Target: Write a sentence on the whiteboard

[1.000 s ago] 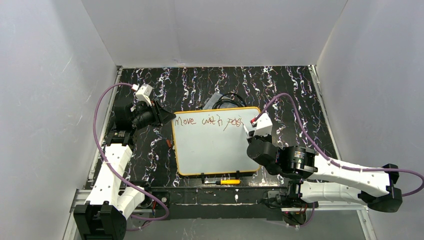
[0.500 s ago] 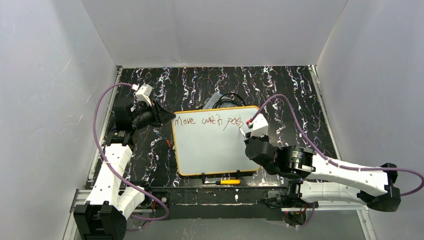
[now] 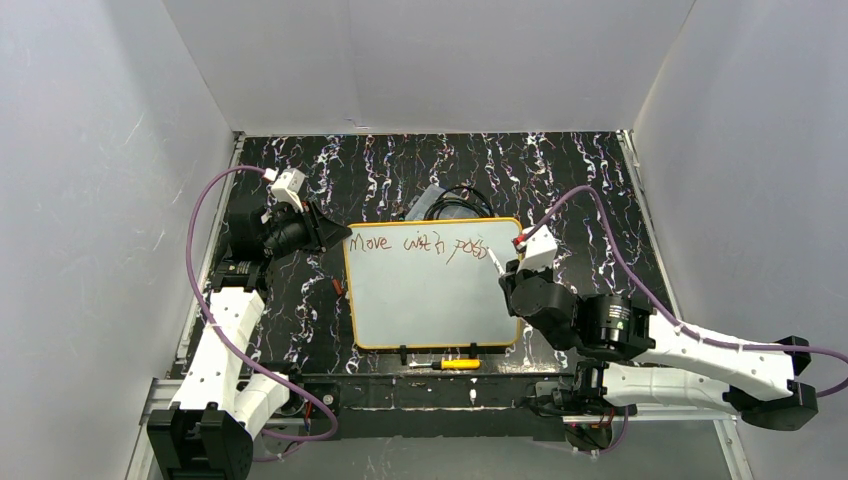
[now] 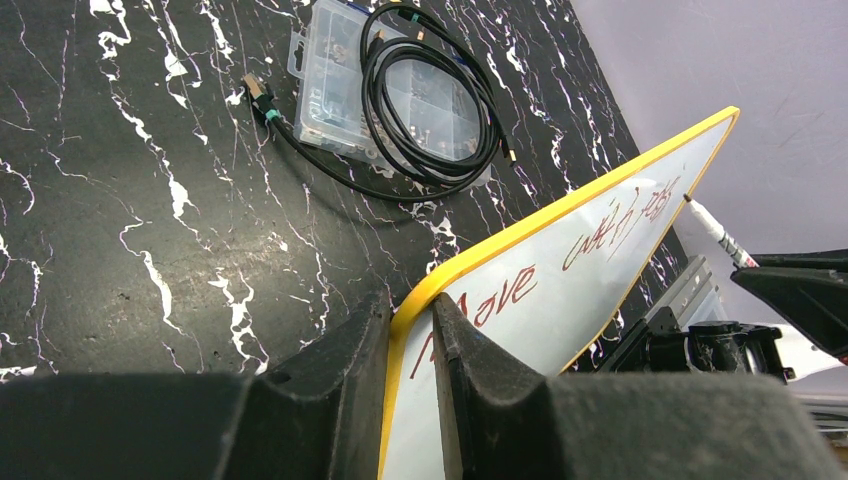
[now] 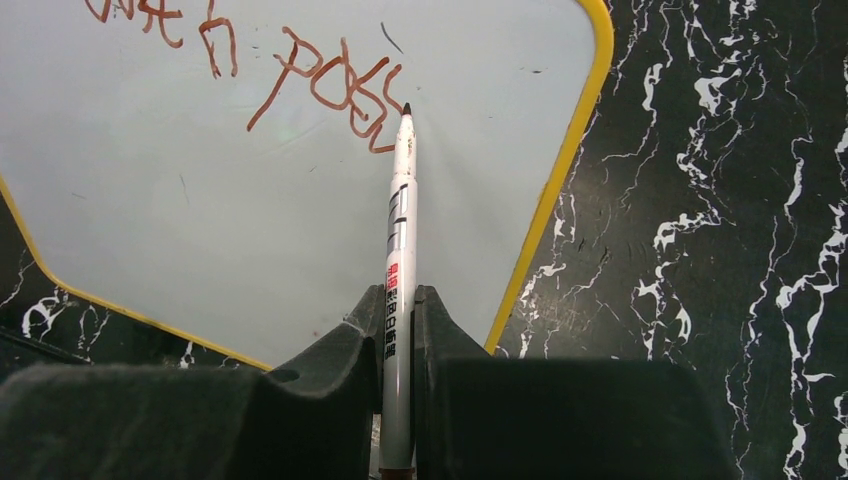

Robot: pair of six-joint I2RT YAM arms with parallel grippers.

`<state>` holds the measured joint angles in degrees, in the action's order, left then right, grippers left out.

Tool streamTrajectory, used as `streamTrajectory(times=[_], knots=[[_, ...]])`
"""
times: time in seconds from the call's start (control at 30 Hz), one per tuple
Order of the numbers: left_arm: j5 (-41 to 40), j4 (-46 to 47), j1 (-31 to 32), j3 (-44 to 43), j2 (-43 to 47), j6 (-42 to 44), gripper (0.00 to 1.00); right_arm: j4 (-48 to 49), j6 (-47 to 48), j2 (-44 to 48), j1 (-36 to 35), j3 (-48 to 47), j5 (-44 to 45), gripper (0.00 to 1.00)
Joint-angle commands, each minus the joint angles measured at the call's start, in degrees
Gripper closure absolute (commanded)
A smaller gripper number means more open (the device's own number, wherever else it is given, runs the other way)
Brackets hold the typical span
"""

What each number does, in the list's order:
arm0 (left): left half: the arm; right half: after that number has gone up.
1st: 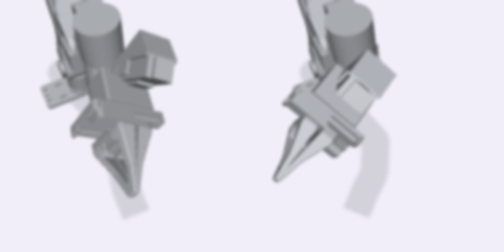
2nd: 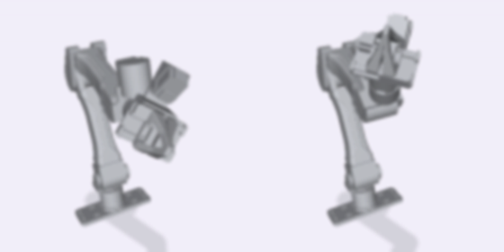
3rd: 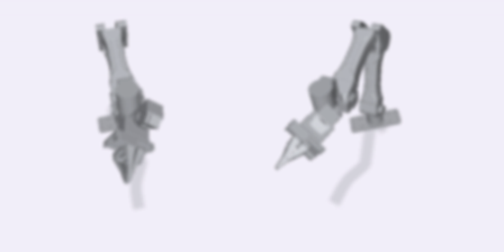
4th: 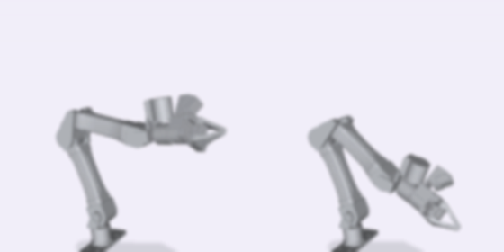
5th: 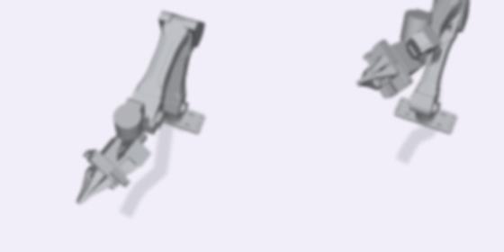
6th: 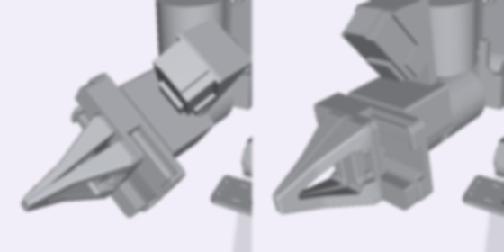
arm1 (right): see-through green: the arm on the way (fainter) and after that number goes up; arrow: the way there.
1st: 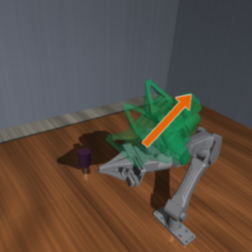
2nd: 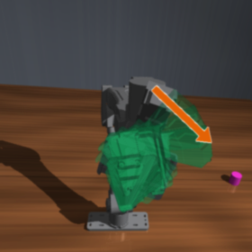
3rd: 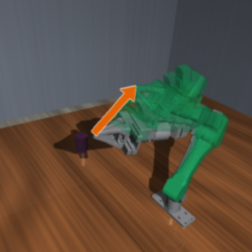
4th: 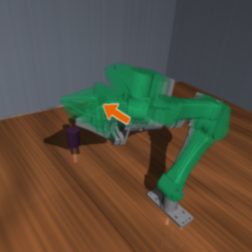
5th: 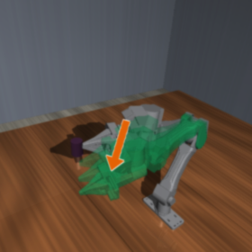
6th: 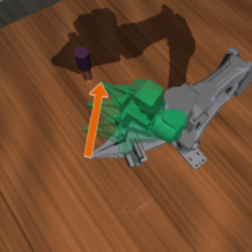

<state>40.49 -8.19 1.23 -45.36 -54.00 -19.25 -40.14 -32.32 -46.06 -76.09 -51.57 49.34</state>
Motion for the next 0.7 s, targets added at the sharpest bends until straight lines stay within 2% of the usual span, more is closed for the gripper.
streamTrajectory(times=[0.0, 0.3, 0.67], knots=[[1.2, -0.8, 0.2, -1.0, 0.4, 0.3, 0.81, 1.0, 1.0, -1.4, 0.2, -1.4, 4.2, 0.99], [1.2, -0.8, 0.1, -1.1, 0.1, 0.3, 0.81, -1.4, 0.7, -4.4, 0.2, -3.0, 7.0, 0.99], [1.3, -0.8, 0.2, -1.1, 0.2, 0.3, 0.81, -5.4, -4.0, -2.1, 0.2, -0.7, 2.8, 0.99]])
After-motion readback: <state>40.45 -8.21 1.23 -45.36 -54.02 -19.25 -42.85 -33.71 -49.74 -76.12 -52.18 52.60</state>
